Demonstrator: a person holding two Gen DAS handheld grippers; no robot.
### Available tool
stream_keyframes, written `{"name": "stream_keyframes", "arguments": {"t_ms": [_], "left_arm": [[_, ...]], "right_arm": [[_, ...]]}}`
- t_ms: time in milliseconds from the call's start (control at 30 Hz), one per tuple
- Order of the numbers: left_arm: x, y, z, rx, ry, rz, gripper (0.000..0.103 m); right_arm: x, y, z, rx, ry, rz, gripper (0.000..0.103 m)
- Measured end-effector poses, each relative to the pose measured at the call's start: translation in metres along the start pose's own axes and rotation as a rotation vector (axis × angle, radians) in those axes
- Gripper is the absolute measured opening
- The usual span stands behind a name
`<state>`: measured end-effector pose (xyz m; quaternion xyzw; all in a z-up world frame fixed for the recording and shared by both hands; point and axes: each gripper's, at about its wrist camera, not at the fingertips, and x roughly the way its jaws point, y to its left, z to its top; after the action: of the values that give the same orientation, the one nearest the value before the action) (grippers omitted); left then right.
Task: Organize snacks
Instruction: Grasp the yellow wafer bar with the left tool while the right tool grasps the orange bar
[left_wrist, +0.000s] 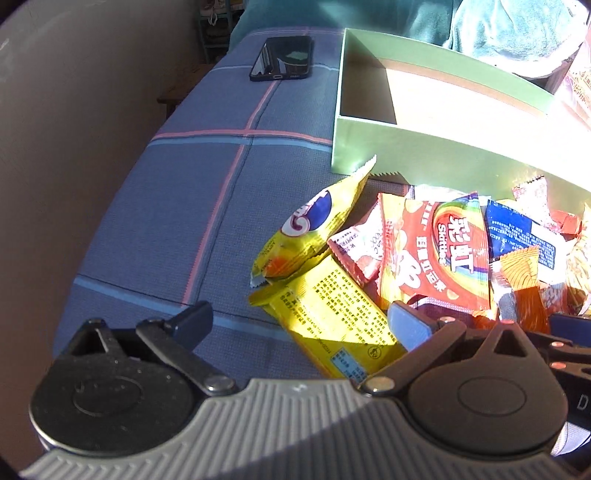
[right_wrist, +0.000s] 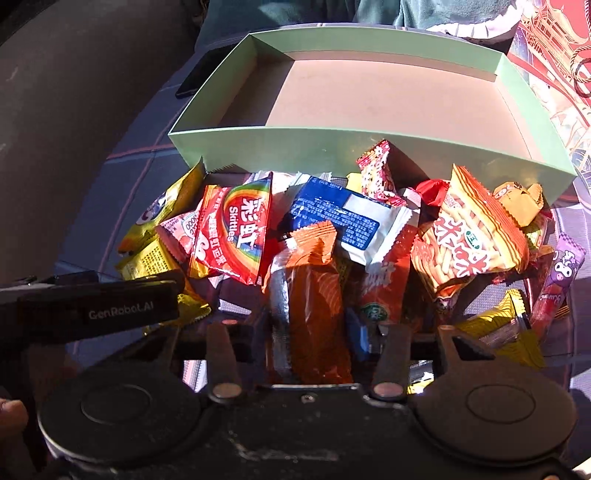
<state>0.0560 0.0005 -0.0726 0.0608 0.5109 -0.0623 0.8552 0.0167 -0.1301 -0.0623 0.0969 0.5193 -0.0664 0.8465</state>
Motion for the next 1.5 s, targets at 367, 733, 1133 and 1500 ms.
{"name": "stream_keyframes", "arguments": {"t_ms": [367, 733, 1133, 1500], "left_arm": [[-0.015, 0.046, -0.019, -0.086, 0.033, 0.036, 0.103], [-0.009, 0.032, -0.018, -0.021, 0.034, -0.008, 0.069], [-0.049, 0.039, -0.031, 0.027, 0.001, -0.134, 0.047], [-0.031, 0.04, -0.036, 0.027, 0.055, -0.129, 0.047]], "right_arm": [[0.011, 0.05, -0.003, -0.21, -0.038, -0.08, 0.063], [0.004, 0.02, -0.011, -0.104, -0.063, 0.011, 0.048], [-0.028, 0.0, -0.007, -0.032, -0.072, 0.145, 0.017], [-0.014, 0.012, -0.017, -0.137, 0.029, 0.174, 0.09]]}}
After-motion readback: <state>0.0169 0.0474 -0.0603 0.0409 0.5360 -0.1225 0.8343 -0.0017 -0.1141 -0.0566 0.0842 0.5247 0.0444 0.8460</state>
